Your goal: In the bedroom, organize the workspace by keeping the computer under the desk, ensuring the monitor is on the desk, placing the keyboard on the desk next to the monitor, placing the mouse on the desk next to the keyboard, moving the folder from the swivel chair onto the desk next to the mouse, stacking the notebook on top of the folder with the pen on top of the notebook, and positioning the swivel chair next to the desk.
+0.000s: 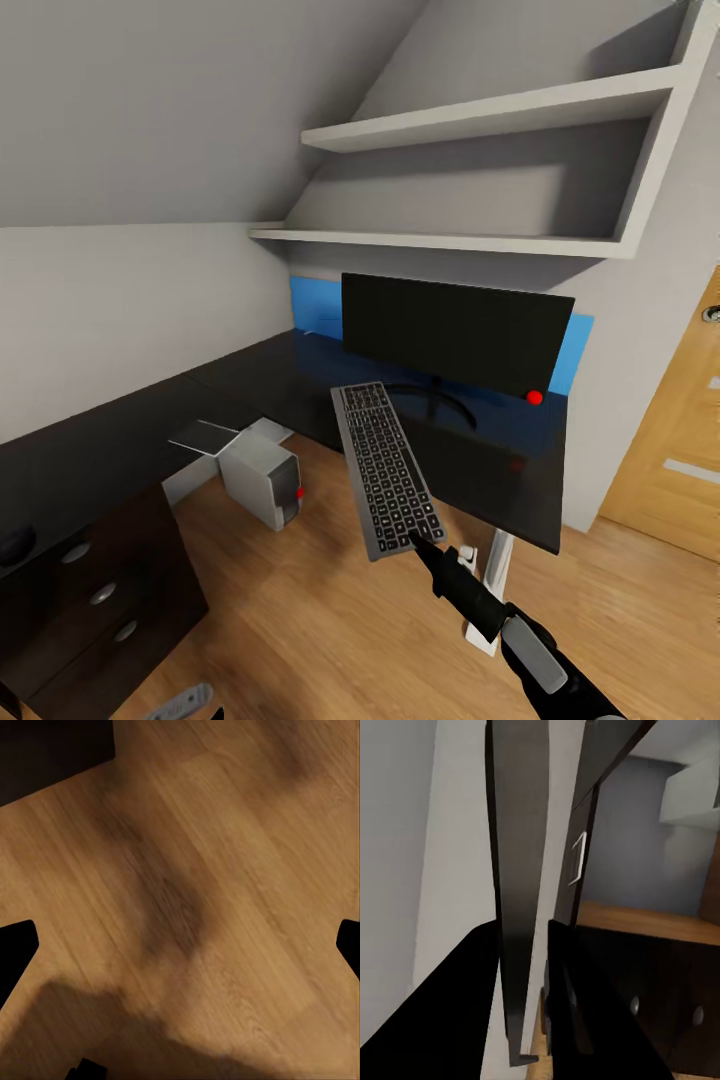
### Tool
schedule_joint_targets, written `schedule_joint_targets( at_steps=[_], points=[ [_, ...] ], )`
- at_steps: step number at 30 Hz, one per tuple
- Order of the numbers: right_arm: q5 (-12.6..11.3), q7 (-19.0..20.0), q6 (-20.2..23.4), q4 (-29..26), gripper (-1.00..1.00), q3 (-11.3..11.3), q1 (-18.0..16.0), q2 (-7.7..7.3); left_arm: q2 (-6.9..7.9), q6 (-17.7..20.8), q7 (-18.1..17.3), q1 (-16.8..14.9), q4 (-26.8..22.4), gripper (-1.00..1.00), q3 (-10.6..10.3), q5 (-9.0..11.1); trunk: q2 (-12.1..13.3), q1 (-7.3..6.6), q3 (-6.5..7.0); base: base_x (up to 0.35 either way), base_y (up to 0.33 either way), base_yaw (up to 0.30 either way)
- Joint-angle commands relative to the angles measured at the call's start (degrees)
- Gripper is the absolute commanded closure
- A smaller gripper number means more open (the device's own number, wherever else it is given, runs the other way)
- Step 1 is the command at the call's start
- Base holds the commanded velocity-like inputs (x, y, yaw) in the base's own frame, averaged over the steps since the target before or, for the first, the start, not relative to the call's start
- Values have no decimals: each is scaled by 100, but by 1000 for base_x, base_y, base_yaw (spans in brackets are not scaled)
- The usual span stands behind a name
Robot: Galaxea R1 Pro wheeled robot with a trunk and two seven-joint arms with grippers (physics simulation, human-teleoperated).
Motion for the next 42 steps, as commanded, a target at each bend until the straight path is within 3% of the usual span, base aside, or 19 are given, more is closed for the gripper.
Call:
schedule_joint_targets(
  at_steps=[1, 42],
  points=[
    [-64, 36, 42, 6, 100, 22, -5, -8, 5, 12, 44, 0, -12, -100, -12, 38, -3, 0, -3, 0, 0, -160],
    [-75, 89, 33, 256, 100, 5, -5, 3, 5, 12, 44, 0, 7, -100, -13, 52, -3, 0, 68, 0, 0, -259]
  ],
)
